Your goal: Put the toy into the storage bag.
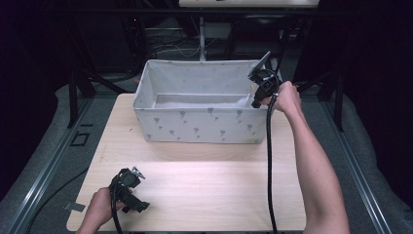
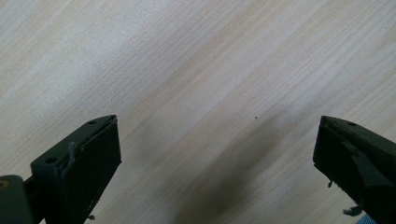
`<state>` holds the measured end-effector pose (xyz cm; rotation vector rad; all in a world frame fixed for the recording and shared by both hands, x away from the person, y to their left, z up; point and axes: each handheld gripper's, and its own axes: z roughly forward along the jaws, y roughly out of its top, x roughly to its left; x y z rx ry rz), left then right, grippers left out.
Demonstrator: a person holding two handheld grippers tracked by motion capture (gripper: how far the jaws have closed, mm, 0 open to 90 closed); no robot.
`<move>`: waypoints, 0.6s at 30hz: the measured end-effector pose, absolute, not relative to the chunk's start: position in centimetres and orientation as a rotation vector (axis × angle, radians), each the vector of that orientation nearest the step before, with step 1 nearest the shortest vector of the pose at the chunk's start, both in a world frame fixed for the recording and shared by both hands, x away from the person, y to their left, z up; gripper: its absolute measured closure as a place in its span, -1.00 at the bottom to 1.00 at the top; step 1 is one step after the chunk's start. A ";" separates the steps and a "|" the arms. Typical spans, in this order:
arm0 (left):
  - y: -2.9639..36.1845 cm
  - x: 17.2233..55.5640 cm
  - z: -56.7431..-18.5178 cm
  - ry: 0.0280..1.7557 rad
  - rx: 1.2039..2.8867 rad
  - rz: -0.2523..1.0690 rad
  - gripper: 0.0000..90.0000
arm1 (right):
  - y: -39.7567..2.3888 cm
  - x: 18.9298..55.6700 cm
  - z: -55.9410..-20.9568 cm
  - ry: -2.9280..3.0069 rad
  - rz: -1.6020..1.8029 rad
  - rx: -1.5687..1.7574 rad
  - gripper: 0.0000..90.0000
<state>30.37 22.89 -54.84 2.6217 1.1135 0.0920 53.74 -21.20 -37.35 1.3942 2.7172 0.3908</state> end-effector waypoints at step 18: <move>22.8 30.4 -54.9 1.106 2.634 0.086 -0.98 | -21.5 50.5 -30.9 2.615 0.581 1.286 -0.24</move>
